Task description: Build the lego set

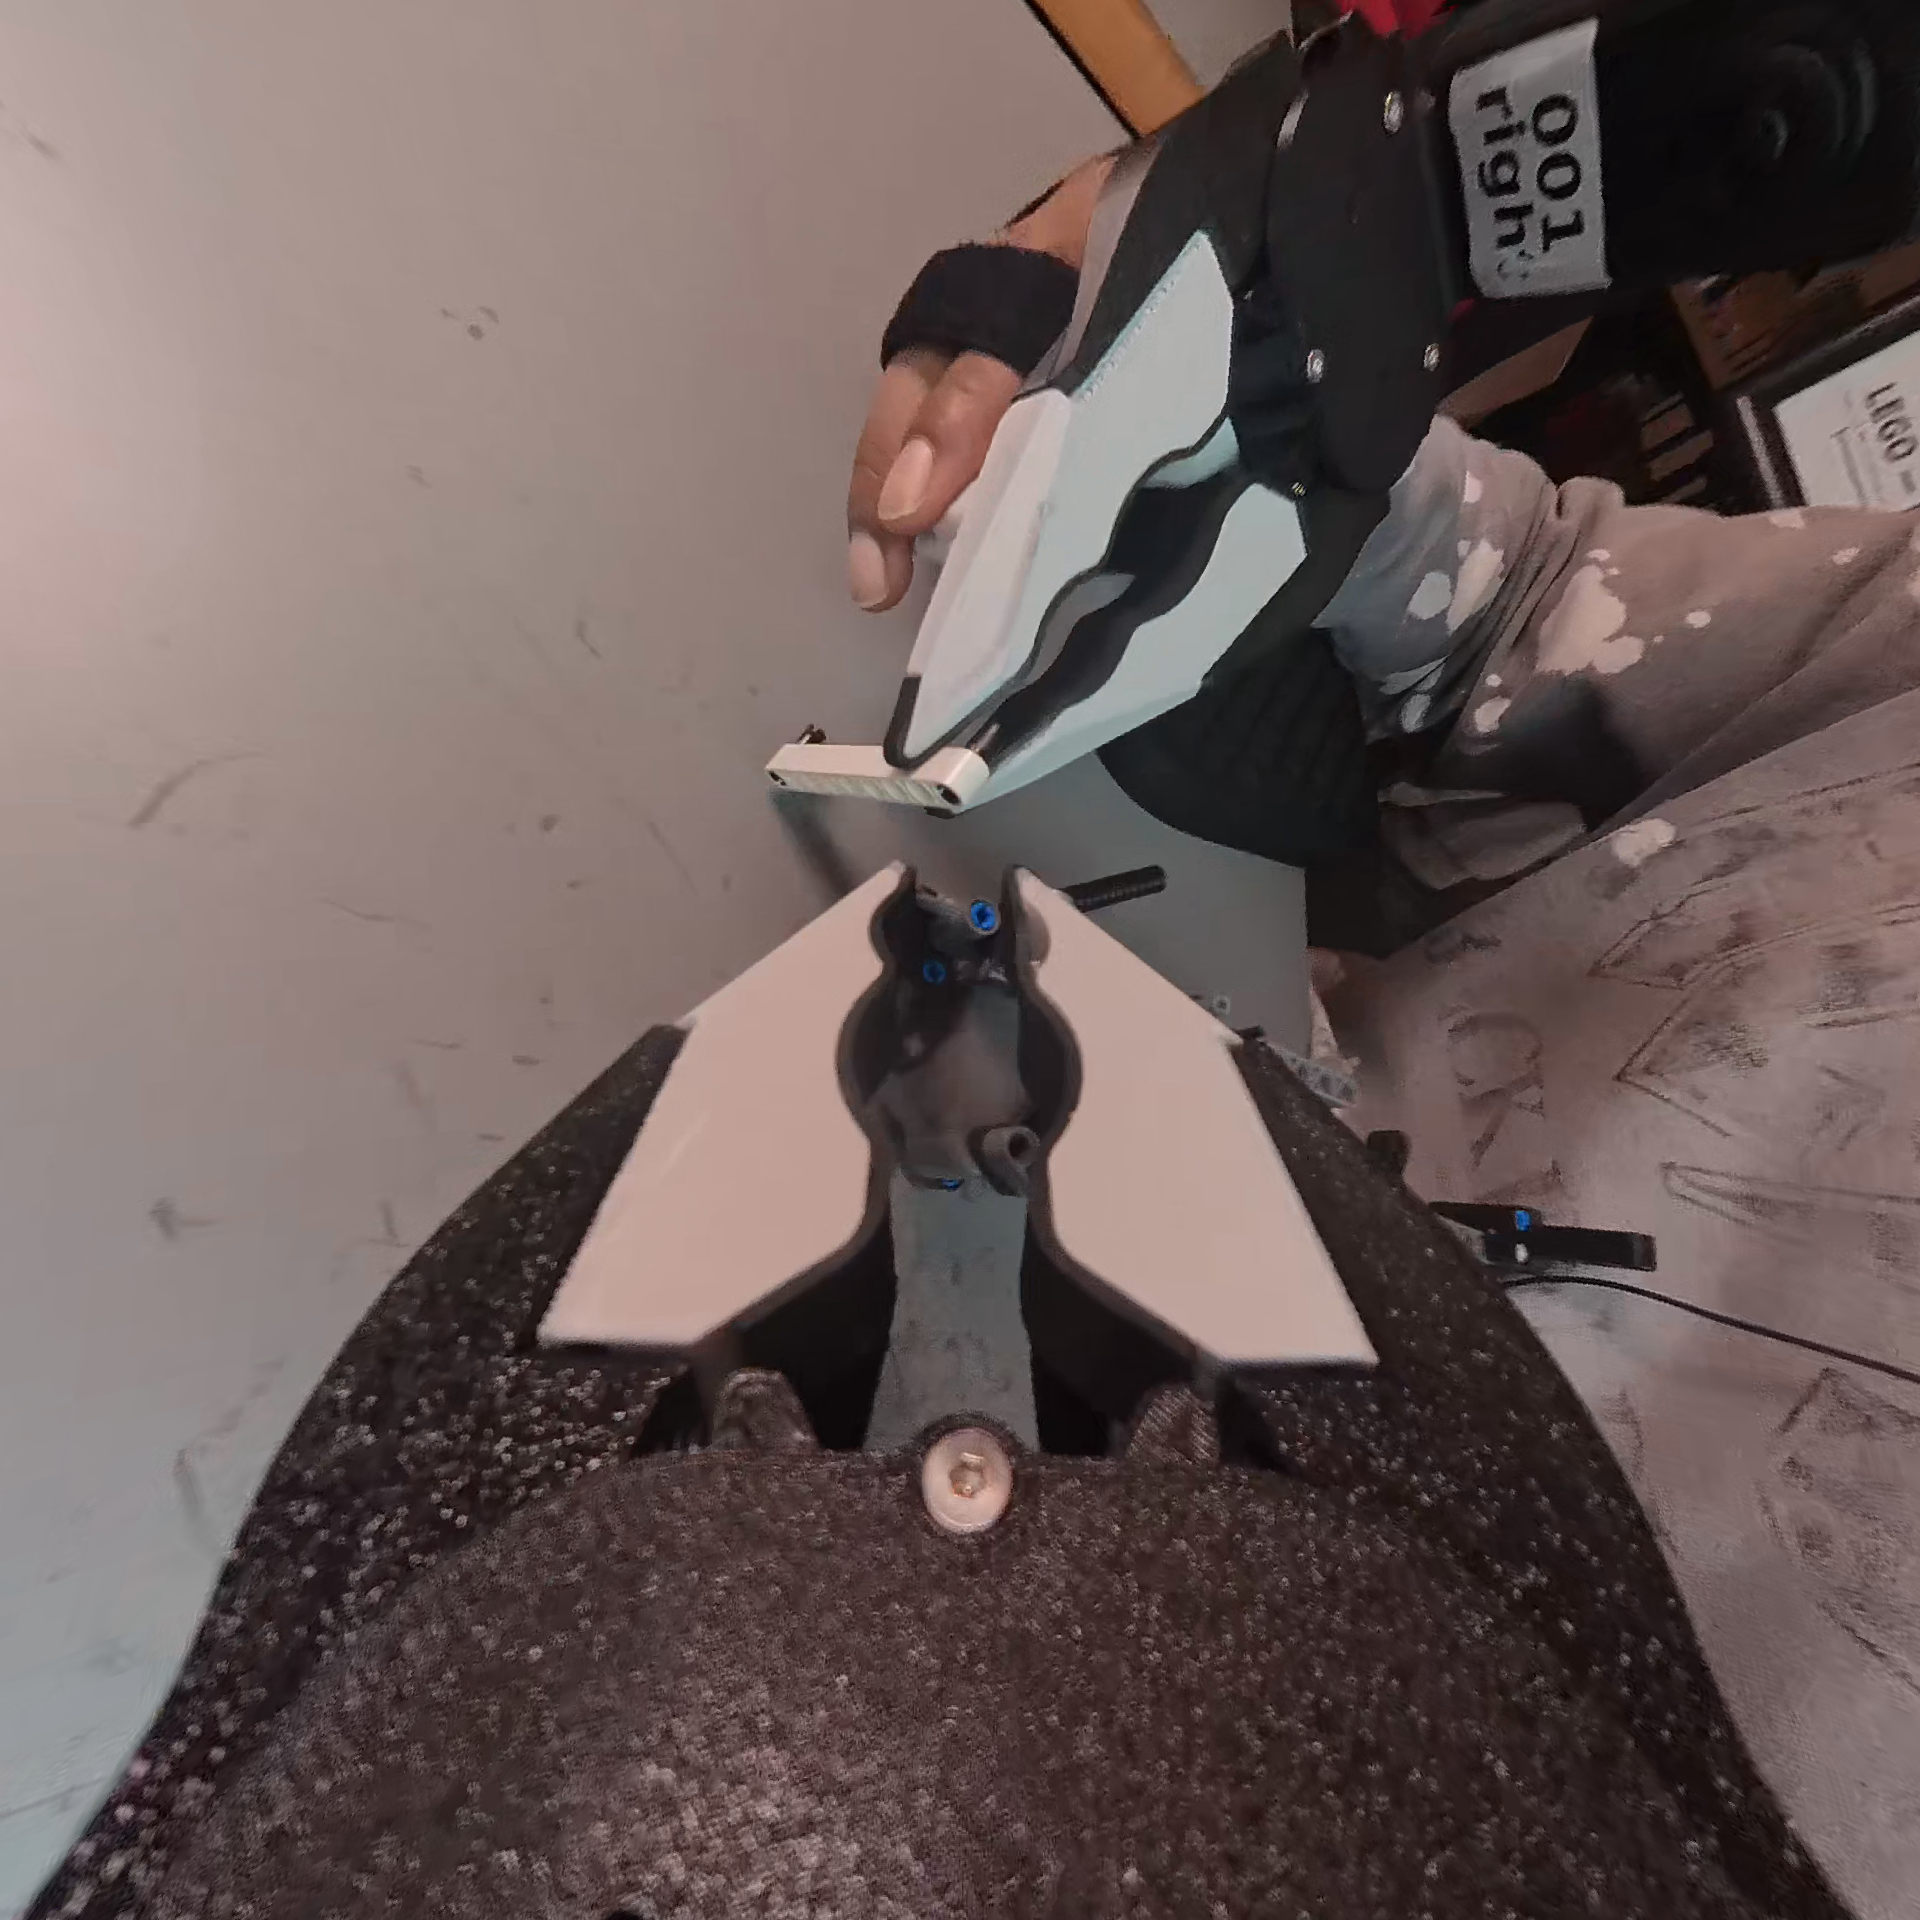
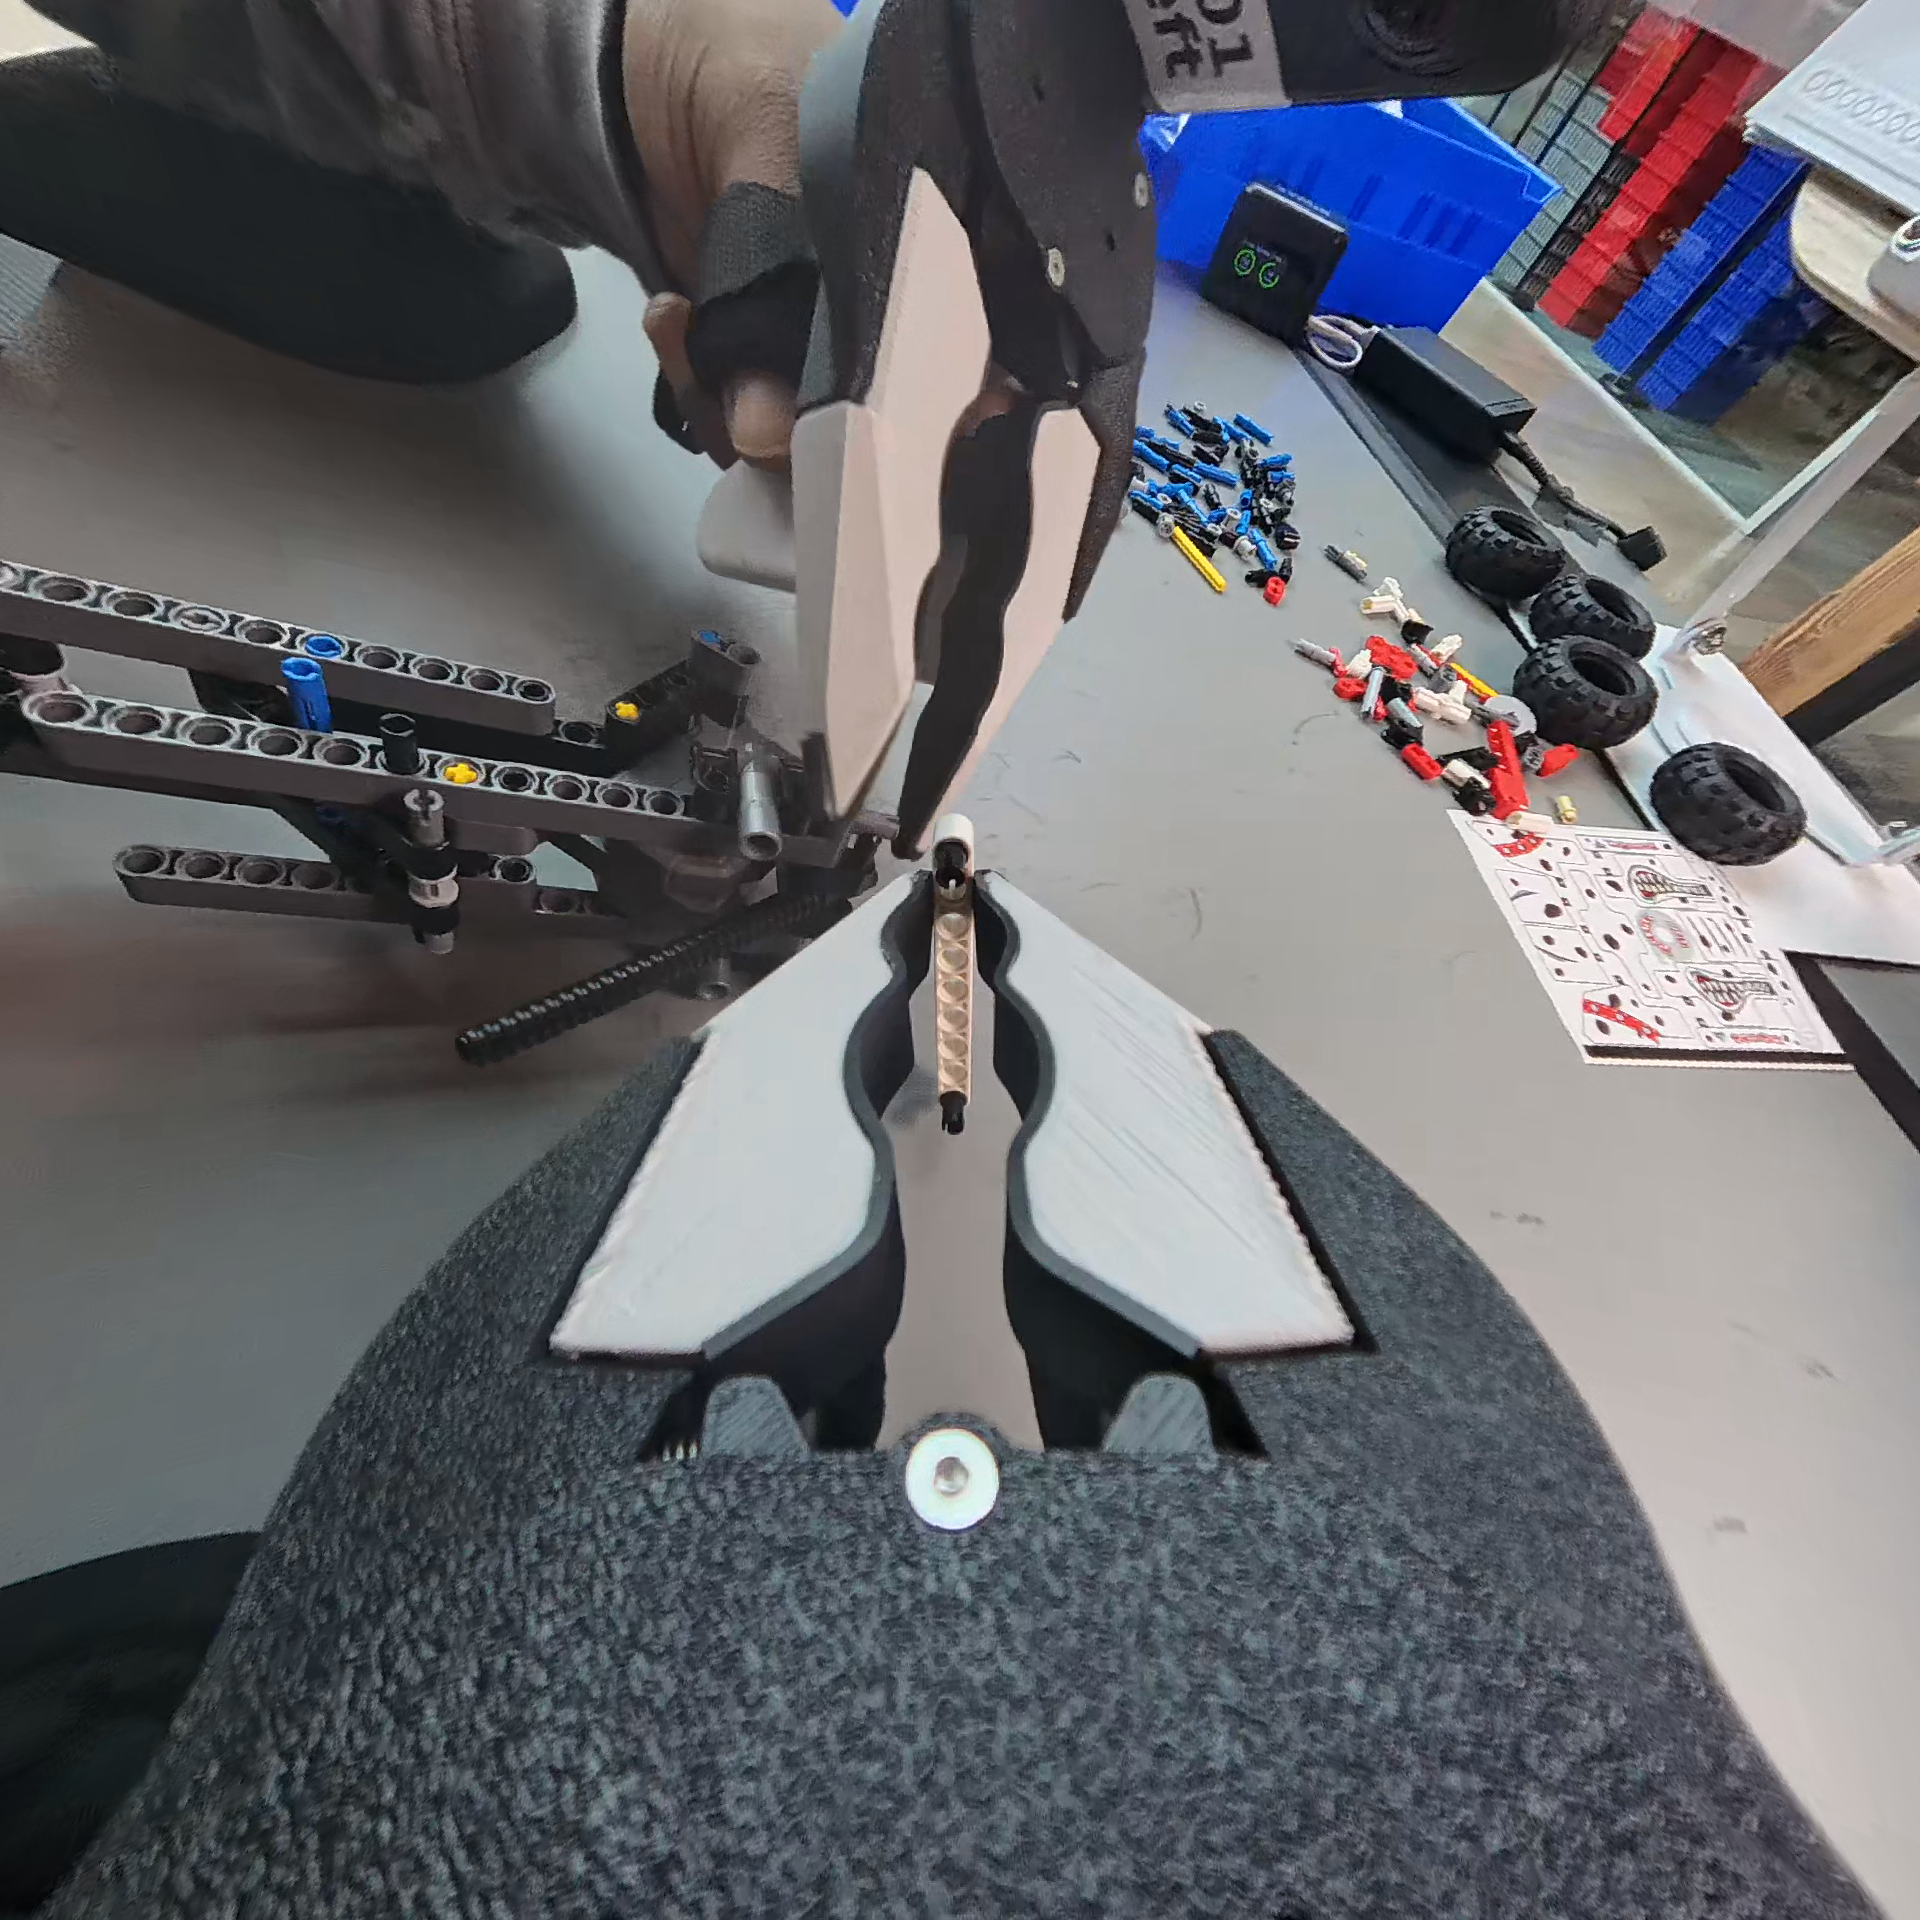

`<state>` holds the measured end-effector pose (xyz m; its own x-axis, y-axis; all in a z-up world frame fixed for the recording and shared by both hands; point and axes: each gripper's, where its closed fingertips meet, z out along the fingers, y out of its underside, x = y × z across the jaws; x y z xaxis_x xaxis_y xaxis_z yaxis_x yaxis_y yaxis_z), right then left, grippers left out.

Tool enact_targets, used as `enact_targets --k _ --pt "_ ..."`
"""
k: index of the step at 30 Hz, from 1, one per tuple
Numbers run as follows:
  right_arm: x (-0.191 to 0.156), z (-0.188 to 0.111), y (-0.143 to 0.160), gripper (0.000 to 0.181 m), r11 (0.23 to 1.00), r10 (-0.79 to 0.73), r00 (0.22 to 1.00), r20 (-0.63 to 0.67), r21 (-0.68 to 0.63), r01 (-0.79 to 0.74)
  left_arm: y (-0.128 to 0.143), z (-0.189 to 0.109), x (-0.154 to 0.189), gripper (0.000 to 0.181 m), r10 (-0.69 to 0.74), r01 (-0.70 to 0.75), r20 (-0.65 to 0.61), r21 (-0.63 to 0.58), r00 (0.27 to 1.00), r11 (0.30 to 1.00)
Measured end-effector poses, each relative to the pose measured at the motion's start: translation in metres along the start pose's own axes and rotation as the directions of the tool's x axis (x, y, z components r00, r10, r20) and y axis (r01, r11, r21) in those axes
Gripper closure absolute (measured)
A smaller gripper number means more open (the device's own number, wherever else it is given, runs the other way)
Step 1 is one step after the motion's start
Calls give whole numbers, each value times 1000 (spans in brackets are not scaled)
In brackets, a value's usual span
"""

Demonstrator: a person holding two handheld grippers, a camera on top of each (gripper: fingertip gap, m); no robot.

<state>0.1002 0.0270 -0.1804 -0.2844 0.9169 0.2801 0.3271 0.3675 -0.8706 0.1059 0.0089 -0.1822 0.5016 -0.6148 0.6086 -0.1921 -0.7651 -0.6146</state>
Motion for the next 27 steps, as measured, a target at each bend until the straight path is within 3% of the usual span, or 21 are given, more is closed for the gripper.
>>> enact_targets --k 4,9,12,14,18,23,25,27 --pt "2 -4 5 174 1000 14 1000 2 -2 -14 8 9 10 169 165 -167 -23 -135 986 977" --pt "9 -12 1 174 998 48 999 -14 35 -48 19 9 19 181 461 -448 -35 -311 887 838" --pt "10 -12 1 174 998 50 999 -19 39 -49 15 3 14 181 515 -484 -11 -358 857 798" --pt "11 -12 0 174 998 49 998 -27 41 -48 5 -5 12 181 489 -462 10 -311 872 830" --pt "23 -15 -1 174 998 56 995 -80 38 -53 -16 -30 16 152 400 -393 78 -92 913 915" --pt "33 -15 -1 174 1000 6 994 -113 -30 -10 28 -45 15 130 343 -342 128 -33 931 939" --pt "37 -10 3 174 997 -18 992 -126 -81 8 44 -41 21 131 274 -274 95 -19 957 962" --pt "44 -3 9 174 991 -35 989 -145 -136 15 53 -36 20 144 287 -286 140 -31 948 958"
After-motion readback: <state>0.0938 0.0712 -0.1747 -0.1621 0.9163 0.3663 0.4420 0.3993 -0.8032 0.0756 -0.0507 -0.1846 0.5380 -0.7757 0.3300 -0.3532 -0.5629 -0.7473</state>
